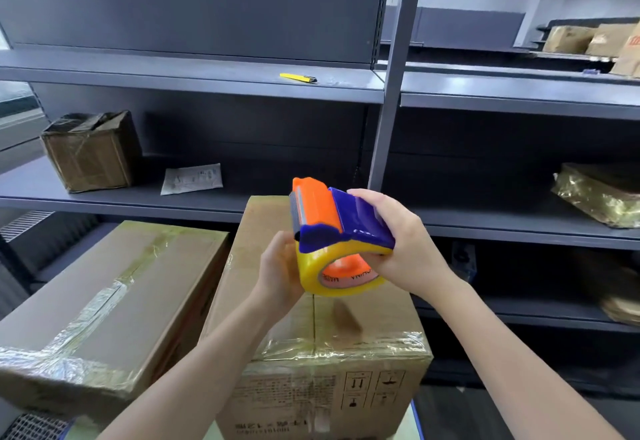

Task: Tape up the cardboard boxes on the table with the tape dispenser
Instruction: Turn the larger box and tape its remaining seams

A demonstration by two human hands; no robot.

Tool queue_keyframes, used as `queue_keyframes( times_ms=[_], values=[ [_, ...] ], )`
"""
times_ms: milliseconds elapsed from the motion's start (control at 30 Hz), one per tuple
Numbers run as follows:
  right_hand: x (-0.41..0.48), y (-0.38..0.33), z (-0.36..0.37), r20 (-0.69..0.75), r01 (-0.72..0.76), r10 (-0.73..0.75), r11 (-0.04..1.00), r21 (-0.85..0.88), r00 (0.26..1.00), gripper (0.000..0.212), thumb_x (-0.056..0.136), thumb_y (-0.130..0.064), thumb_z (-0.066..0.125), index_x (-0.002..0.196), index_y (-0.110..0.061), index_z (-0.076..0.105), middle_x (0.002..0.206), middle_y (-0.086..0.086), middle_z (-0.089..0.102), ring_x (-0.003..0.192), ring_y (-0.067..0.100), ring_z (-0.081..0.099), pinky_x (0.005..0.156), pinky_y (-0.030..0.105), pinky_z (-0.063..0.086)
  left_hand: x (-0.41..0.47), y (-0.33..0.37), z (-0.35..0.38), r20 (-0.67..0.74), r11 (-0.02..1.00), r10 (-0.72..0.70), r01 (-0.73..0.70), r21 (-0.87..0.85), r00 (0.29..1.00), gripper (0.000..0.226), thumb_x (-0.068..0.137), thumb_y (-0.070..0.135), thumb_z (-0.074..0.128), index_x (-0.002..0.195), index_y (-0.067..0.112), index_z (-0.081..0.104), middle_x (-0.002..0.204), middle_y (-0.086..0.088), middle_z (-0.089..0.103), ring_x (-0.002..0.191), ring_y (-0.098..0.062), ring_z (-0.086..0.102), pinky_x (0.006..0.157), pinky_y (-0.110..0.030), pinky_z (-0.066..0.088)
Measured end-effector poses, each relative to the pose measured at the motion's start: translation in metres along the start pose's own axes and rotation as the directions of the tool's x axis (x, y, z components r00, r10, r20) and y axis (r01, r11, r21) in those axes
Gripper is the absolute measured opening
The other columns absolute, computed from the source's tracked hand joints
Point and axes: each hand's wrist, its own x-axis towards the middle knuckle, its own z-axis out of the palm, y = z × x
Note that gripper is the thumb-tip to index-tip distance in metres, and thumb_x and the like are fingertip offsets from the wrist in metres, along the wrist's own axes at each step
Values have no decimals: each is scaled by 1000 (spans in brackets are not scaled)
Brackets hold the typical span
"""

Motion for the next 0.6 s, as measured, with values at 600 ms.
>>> queue_keyframes(
  times_ms=[600],
  values=[
    [19, 15, 0, 202, -12, 77, 951, -308, 976, 82, 79, -15, 70, 142, -47, 27, 99, 0, 53, 87, 13, 51, 75, 29, 49, -6, 51, -13, -225, 849, 9, 112, 517, 974, 23, 92, 6, 46, 73, 5, 59, 56, -6, 57, 48, -14, 55, 50, -22, 44]
  ],
)
